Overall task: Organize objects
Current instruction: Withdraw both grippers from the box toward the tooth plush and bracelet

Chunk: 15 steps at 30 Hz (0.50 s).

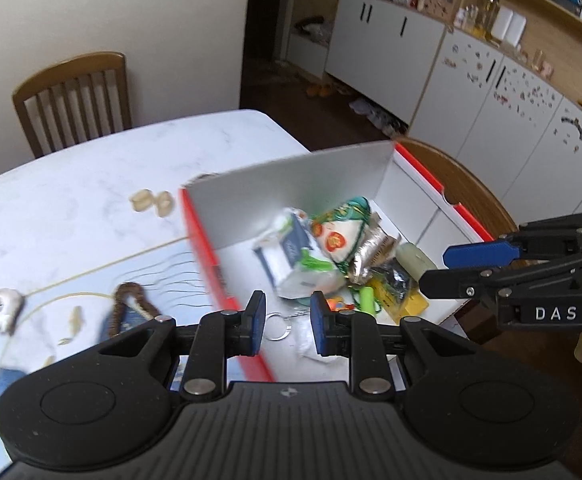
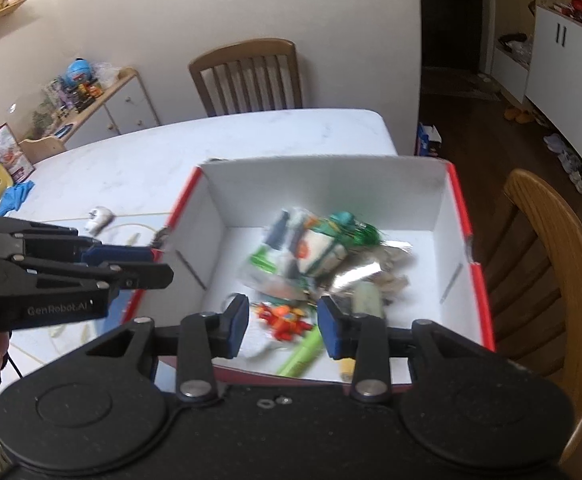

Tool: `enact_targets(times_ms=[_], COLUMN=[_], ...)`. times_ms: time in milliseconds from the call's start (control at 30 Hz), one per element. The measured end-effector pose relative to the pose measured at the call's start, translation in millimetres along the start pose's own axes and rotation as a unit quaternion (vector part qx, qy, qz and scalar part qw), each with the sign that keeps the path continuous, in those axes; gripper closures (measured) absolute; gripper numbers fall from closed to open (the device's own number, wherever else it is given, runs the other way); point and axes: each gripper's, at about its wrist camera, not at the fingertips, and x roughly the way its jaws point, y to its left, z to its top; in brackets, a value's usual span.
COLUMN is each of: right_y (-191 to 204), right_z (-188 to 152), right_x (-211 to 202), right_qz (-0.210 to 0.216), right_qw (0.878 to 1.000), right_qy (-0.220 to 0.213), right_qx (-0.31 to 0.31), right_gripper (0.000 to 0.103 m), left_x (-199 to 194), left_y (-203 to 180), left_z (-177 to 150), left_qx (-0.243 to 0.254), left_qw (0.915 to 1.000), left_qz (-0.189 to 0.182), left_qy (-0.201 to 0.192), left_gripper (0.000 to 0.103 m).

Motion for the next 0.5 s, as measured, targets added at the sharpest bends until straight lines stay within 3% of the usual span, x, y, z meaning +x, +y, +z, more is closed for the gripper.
enact_targets(times_ms=[100,133,167,200,333,500], right_y=[19,25,31,37,62,93], right_z=[2,3,4,4,8,13], right_x=[-4,-4,-5,-6,-5,1], right_qz=[0.002,0.004,0.006,0.006,0.004,0.007], right_qw=[1.000,1.000,1.000,1.000,0.999,0.999], right_qy=[-0.007,-0.009,-0.012,-0.017,-0.021,-0.019], right_qx=[-0.010,-0.011,-0.011,-0.012,-0.023,-0.027], right_gripper=[0.061,0.052,0.043,0.041,0.040,0.036], left_x=[-17,-22,-27,-32,-49,-69], left_y=[16,22,29,36,62,96], left_z=[-5,-6,-8,-10,-20,-28], left_qx=[-0.007,-0.010,-0.015,-0.020,-0.031,-0.042], left_qw=[0.9999,0.9998,0.9997,0.9996,0.9991,0.9976], left_qz=[0.007,0.010,0.011,0.011,0.014,0.028], left_qy=[-0.009,-0.012,-0.014,-0.016,-0.026,-0.046], left_gripper=[0.075,0.072,0.064,0.052,0.049,0.030])
